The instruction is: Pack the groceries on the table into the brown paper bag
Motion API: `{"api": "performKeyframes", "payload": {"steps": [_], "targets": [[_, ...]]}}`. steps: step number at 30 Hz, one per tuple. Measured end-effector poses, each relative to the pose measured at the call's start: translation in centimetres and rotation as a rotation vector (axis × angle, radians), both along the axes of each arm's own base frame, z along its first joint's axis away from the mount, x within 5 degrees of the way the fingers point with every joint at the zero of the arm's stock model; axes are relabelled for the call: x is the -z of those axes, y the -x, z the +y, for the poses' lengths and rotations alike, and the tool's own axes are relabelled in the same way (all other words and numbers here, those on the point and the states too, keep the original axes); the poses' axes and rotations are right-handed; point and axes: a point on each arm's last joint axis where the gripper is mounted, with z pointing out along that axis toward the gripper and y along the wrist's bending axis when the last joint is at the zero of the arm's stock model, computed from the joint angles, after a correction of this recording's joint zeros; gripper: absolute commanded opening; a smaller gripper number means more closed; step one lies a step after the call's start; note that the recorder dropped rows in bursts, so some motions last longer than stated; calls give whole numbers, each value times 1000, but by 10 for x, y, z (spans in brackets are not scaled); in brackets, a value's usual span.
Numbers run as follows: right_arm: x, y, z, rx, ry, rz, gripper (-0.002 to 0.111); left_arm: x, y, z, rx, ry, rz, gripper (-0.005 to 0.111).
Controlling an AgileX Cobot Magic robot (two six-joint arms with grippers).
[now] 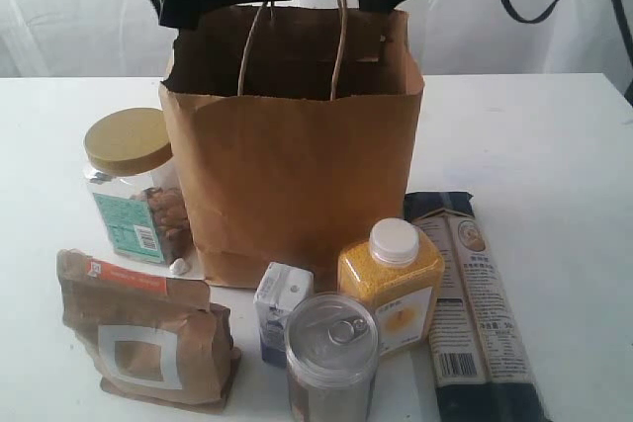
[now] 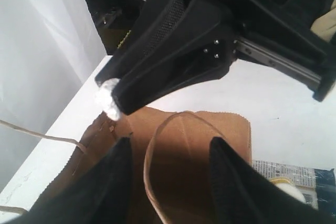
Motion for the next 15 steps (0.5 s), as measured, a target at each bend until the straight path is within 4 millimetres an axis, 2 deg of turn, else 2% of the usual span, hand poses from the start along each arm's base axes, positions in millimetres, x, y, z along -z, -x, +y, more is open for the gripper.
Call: {"api": "performKeyframes", "payload": {"steps": [10,12,15], "targets": [[7,0,-5,59,88,82,1,0,0,0,-2,1,5,50],[9,0,-6,65,94,103,6,0,0,0,-3,1,7,50],[10,-1,-7,93,96,135,22,0,0,0,-4,2,9,50]]}}
